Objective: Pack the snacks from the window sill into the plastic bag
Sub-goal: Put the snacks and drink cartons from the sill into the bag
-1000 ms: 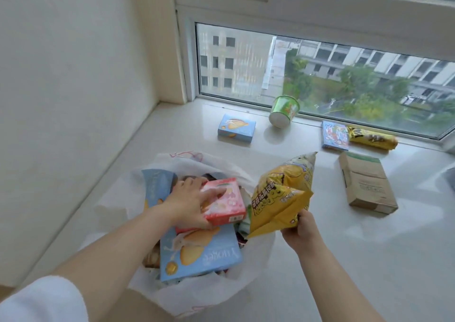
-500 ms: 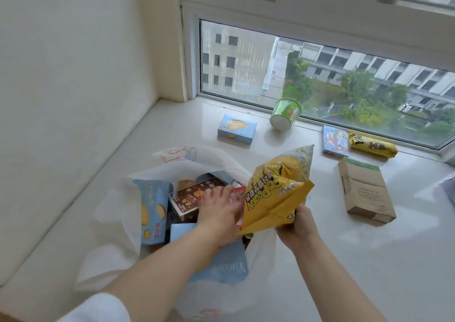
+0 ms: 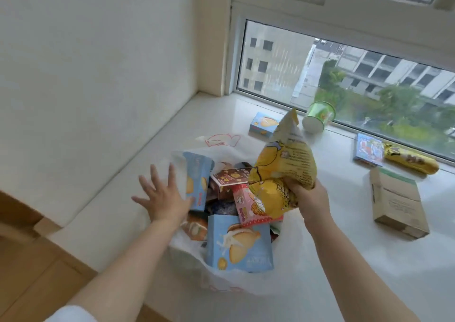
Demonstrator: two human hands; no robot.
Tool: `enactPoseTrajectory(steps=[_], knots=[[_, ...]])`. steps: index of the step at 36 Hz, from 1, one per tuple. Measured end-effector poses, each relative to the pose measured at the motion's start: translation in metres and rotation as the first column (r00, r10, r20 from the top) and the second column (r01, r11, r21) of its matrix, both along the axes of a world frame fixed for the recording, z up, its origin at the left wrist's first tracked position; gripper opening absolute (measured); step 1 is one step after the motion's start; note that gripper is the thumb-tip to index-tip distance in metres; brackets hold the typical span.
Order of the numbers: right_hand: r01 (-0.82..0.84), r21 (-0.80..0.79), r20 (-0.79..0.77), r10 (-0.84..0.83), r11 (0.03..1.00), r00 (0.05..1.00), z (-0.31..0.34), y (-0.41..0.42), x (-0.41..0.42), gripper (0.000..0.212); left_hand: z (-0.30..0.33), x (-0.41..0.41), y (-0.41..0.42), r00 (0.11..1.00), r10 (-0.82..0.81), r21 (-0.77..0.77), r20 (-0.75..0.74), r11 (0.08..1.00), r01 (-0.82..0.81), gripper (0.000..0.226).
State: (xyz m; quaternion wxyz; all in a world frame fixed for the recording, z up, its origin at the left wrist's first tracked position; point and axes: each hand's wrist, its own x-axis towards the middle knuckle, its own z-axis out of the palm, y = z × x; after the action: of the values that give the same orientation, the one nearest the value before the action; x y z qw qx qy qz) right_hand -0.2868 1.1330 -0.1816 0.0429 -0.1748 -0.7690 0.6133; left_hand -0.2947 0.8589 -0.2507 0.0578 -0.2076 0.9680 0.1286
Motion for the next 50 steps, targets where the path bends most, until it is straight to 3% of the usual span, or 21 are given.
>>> enactPoseTrajectory(steps=[2,5,8,10,13,16,18,22,25,30,34,36,41,44,48,50], knots=[[-0.104,0.181,-0.048,0.115,0.978,0.992,0.005,-0.017,-0.003,0.034,-0.011,0.006,-0.023,0.988,0.120,0.155,0.092,0.979,-0.134,0.096],[-0.194,0.472,-0.071,0.256,0.860,0.964,0.007,-0.042,-0.006,0.030,-0.020,0.012,-0.044,0.961,0.244,0.387,0.128,0.880,-0.275,0.060],[-0.144,0.805,-0.136,0.415,0.576,0.900,0.003,-0.064,-0.004,0.027,-0.015,0.015,-0.058,0.955,0.276,0.467,0.109,0.834,-0.294,0.037],[-0.094,0.931,-0.132,0.565,0.354,0.814,-0.002,-0.078,-0.001,0.047,-0.010,0.017,-0.062,0.959,0.276,0.573,0.061,0.777,-0.261,0.039],[-0.124,0.988,0.022,0.704,0.093,0.710,-0.009,-0.100,0.006,0.077,0.001,0.023,-0.063,0.940,0.339,0.717,-0.049,0.667,-0.203,0.038],[-0.175,0.979,0.199,0.704,-0.107,0.682,-0.019,-0.122,0.008,0.081,0.006,0.022,-0.062,0.912,0.409,0.792,-0.031,0.567,-0.228,0.040],[-0.198,0.952,0.305,0.690,-0.233,0.656,-0.016,-0.138,0.009,0.073,0.009,0.019,-0.061,0.921,0.386,0.797,-0.048,0.570,-0.198,0.036],[-0.305,0.853,0.521,0.696,-0.423,0.494,-0.015,-0.164,0.011,0.053,0.019,0.018,-0.056,0.941,0.325,0.750,-0.092,0.645,-0.149,0.038],[-0.285,0.840,0.542,0.719,-0.461,0.434,-0.019,-0.171,0.004,0.052,0.018,0.022,-0.050,0.951,0.292,0.707,-0.100,0.693,-0.139,0.046],[-0.377,0.878,0.472,0.665,-0.295,0.579,-0.037,-0.180,-0.016,0.056,0.015,0.022,-0.061,0.942,0.316,0.695,-0.112,0.702,-0.152,0.040],[-0.403,0.813,0.575,0.685,-0.419,0.448,-0.049,-0.189,0.000,0.048,0.013,0.027,-0.057,0.955,0.261,0.634,-0.143,0.765,-0.114,0.038],[-0.402,0.811,0.575,0.703,-0.425,0.417,-0.054,-0.184,0.001,0.048,0.010,0.032,-0.047,0.964,0.220,0.617,-0.150,0.783,-0.083,0.037],[-0.447,0.841,0.521,0.681,-0.306,0.515,-0.062,-0.193,-0.019,0.062,0.013,0.026,-0.050,0.958,0.218,0.563,-0.187,0.823,-0.078,0.036],[-0.478,0.829,0.531,0.674,-0.289,0.513,-0.072,-0.193,-0.015,0.071,0.015,0.022,-0.053,0.979,0.068,0.413,-0.190,0.911,0.017,0.037],[-0.529,0.799,0.541,0.724,-0.284,0.429,-0.066,-0.174,-0.015,0.065,0.020,0.022,-0.037,0.978,-0.127,0.136,-0.168,0.979,0.150,0.042],[-0.547,0.826,0.423,0.795,-0.140,0.435,-0.055,-0.160,-0.017,0.053,0.025,0.020,-0.030,0.962,-0.166,-0.004,-0.217,0.986,0.169,0.054]])
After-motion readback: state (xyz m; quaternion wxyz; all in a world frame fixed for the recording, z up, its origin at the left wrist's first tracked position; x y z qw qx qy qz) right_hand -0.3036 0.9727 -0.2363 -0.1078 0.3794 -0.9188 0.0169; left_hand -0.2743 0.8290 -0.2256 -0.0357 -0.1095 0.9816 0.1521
